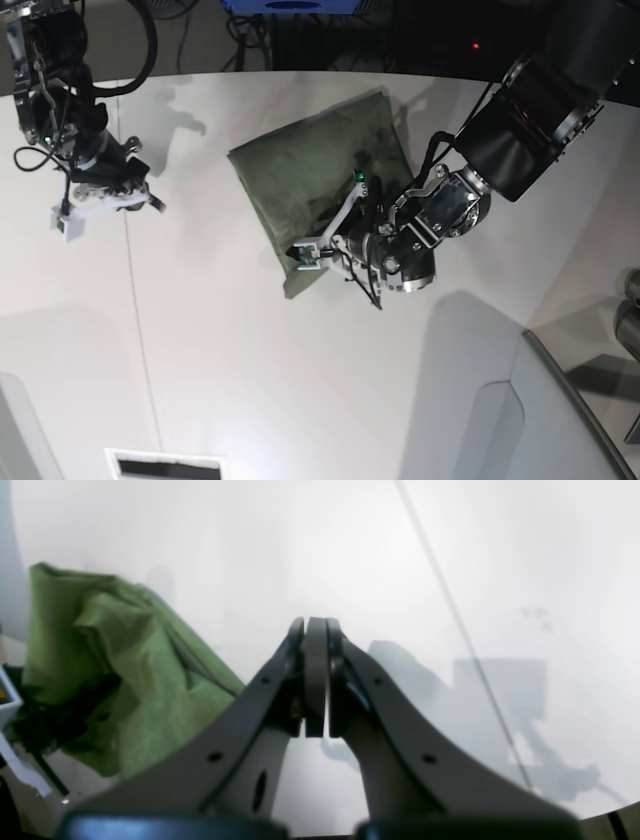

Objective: Layout the t-shirt on the table in an organized manner, then fold the t-shirt properly
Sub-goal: 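Grasp the folded shirt's edge with the left gripper and drag it toward the right gripper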

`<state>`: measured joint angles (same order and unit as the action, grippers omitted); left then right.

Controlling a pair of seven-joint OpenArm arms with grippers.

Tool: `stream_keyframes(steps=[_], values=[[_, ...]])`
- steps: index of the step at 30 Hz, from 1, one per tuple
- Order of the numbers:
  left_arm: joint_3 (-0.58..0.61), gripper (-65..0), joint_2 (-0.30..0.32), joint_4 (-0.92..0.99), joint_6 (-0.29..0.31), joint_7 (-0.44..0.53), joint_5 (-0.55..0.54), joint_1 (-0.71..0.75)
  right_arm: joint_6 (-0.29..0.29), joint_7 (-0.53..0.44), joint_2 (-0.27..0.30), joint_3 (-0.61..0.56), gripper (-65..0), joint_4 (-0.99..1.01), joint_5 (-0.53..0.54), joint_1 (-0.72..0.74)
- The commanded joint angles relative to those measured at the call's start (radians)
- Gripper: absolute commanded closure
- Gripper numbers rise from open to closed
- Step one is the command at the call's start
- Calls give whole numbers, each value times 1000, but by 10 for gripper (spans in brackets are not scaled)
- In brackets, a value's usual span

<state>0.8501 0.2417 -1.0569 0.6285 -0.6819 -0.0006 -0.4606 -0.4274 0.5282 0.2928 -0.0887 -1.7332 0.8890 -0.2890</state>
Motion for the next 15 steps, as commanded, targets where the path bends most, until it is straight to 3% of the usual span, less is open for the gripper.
stream_keyframes(steps=[1, 7, 15], values=[[16, 0, -9, 0, -11, -17, 20, -19, -8, -12, 12, 28, 0, -18, -3, 7], [71, 0, -35, 7, -11, 61, 20, -40, -9, -12, 9, 60, 0, -20, -3, 4], [128, 0, -77, 39, -9, 66, 20, -42, -9, -12, 7, 60, 0, -18, -3, 4]])
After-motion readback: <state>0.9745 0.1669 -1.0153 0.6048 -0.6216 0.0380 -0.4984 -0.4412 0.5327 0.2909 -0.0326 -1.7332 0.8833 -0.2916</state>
